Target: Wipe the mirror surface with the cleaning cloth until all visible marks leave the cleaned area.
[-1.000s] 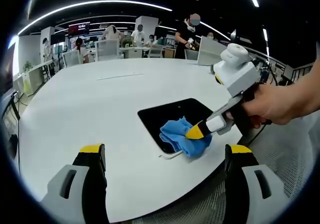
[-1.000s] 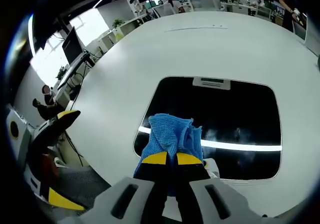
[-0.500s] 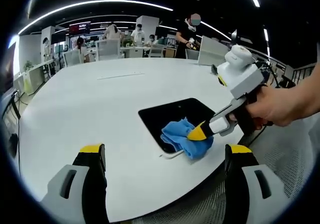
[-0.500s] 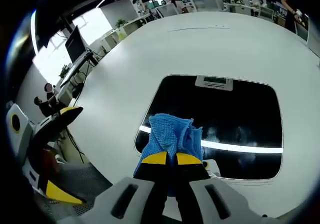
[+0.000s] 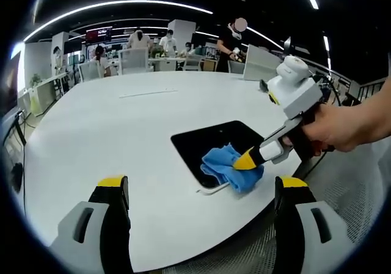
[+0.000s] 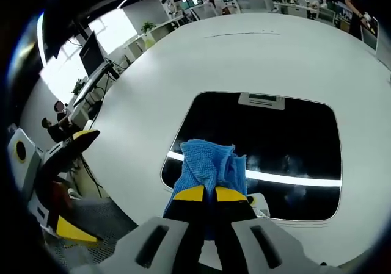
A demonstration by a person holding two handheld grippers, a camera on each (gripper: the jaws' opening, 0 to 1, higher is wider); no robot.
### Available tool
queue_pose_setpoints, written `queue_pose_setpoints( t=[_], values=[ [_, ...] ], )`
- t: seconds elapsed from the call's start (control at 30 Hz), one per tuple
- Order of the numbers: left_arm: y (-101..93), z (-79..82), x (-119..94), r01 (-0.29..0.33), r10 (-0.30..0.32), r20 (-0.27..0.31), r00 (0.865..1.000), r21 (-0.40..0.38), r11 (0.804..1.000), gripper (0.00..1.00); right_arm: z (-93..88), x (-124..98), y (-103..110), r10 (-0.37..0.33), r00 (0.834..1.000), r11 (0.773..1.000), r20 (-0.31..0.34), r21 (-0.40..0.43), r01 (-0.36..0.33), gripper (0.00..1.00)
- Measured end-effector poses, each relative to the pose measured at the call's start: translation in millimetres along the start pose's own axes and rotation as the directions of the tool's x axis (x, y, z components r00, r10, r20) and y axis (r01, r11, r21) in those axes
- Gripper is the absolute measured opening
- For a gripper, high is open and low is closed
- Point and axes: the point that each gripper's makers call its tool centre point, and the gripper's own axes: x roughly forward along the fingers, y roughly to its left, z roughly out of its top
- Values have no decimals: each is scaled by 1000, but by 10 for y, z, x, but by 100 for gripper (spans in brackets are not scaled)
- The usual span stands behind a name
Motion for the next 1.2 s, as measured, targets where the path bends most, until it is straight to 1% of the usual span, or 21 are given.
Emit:
queue_pose_setpoints(
  t=[0.07, 0.2, 0.3, 0.57, 0.6, 1.03, 1.2],
  values=[
    [-3, -13, 2, 2, -2, -6, 1000, -5, 1000, 99, -6, -14, -29, 1, 1000, 1000, 0, 1, -1, 0],
    [6, -5, 2, -2, 2, -2, 1000, -7, 1000, 99, -13, -44, -103, -2, 1000, 1000, 1, 12, 2, 0],
    [4, -2, 2, -1, 1, -1, 1000, -9, 1000, 99, -21, -69, -160, 2, 1000, 999, 2, 44, -2, 0],
    [0, -11, 9, 2, -2, -7, 1000, -6, 1000, 99, -32, -115, -278, -21, 1000, 998, 0, 61, 21, 0],
    [-2, -10, 9, 3, -3, -7, 1000, -7, 1000, 99, -36, -119, -289, -16, 1000, 997, 4, 77, 16, 0],
    [6, -2, 3, 0, 0, -2, 1000, -11, 1000, 99, -25, -108, -274, -15, 1000, 998, 1, 63, 15, 0],
    [1, -5, 2, 2, -2, -4, 1000, -11, 1000, 99, 60, -67, -304, -26, 1000, 998, 12, 57, 25, 0]
  ],
)
